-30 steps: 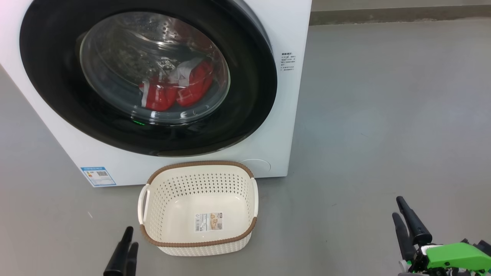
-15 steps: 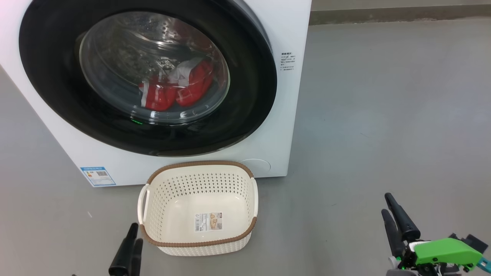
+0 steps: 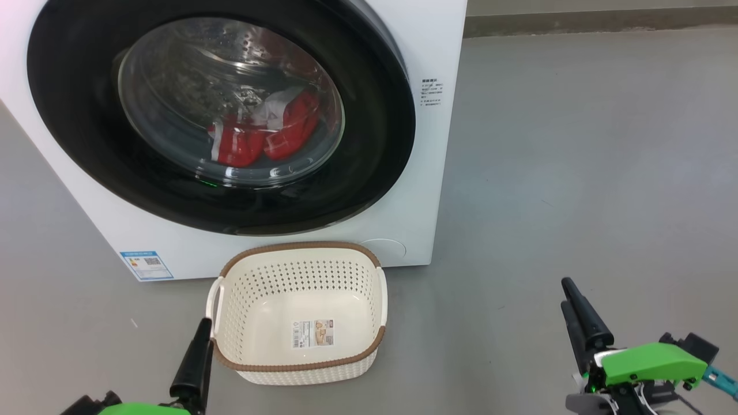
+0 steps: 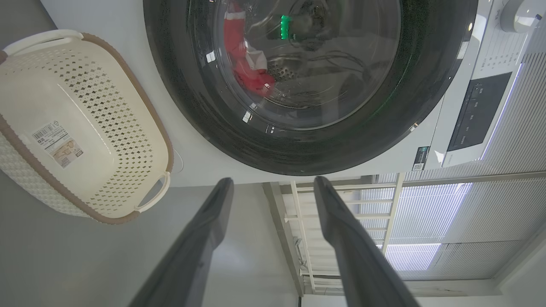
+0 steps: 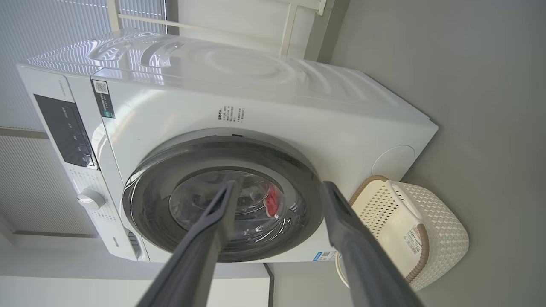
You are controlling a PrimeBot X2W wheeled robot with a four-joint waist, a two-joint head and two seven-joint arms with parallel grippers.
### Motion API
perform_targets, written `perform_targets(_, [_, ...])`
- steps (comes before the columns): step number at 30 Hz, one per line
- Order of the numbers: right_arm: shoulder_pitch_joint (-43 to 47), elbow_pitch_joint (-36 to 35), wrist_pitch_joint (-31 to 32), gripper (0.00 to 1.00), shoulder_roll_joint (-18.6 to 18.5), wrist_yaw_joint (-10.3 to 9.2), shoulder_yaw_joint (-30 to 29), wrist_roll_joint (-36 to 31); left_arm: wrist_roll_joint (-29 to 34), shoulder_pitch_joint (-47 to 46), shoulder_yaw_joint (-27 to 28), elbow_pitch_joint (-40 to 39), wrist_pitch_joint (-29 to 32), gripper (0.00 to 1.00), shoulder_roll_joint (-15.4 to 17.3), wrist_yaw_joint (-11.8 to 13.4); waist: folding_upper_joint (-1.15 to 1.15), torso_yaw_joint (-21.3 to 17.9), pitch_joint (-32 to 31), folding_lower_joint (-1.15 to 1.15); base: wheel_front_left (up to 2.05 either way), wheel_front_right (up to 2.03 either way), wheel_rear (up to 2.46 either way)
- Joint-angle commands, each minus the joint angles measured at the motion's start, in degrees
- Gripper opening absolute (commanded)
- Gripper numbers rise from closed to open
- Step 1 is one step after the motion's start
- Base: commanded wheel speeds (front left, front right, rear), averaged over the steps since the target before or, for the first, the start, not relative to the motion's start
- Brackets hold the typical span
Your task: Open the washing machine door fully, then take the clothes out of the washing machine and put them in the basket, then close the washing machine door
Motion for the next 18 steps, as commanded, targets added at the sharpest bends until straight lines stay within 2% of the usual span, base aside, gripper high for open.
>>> perform_targets(1, [-3.86,-1.15,-0.65,1.0,-0.58,0.0,0.53,-1.29,1.43,-2.85,0.16,-1.99,-0.57,1.0,1.04,0.26,0.0,-0.01,-0.01,-0.01,0.0,0.0,0.0])
perform_targets(18, [-6.8,-0.45,-3.69,1.0,-0.73,-0.01,1.62,-16.27,18.07,-4.17,-0.46,-4.64,-3.64,1.0,1.06,2.62,0.0,-0.23,-0.07,-0.01,0.0,0.0,0.0])
